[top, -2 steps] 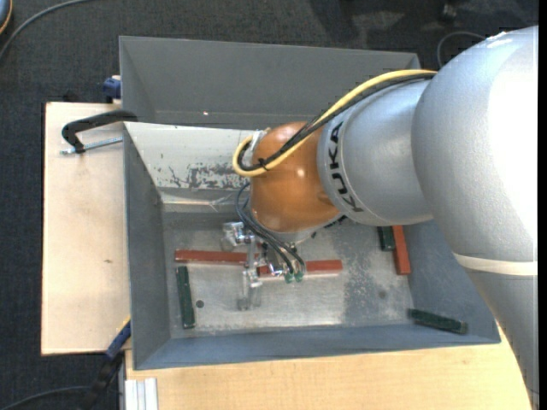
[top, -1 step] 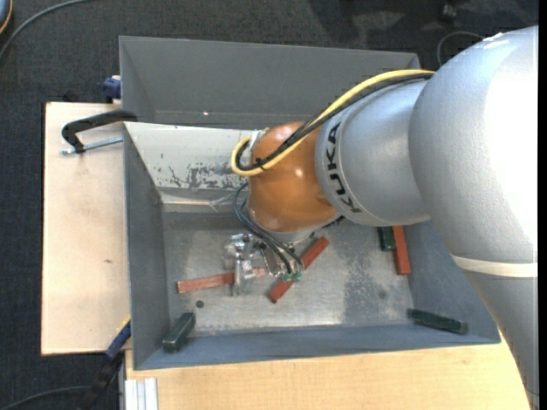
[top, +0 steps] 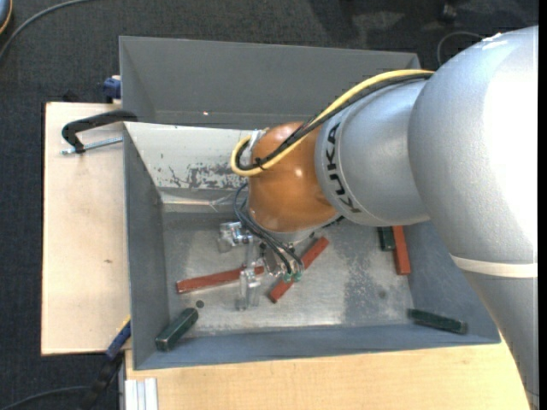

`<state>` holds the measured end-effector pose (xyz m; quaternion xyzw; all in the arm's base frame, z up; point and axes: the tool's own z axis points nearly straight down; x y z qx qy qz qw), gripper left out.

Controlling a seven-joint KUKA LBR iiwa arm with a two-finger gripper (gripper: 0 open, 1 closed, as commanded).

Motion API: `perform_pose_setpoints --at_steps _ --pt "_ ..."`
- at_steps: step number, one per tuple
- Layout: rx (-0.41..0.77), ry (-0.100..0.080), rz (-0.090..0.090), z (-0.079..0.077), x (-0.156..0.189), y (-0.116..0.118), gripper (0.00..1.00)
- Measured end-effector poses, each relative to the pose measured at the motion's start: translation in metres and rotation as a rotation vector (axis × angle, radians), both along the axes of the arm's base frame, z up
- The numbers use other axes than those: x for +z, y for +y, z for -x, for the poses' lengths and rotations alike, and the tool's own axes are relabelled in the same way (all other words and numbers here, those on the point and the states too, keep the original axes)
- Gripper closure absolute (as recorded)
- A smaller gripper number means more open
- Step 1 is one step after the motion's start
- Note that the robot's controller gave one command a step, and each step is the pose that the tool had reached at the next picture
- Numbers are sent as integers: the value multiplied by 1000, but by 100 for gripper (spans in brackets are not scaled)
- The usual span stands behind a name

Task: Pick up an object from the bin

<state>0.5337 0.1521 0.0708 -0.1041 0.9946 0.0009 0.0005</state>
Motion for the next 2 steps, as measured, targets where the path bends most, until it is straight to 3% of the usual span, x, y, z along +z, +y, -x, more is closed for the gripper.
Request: perform_pose_setpoints --at_steps 1,2 --pt "0 0 0 0 0 0 100" --pt "-35 -13 -3 5 180 3 100"
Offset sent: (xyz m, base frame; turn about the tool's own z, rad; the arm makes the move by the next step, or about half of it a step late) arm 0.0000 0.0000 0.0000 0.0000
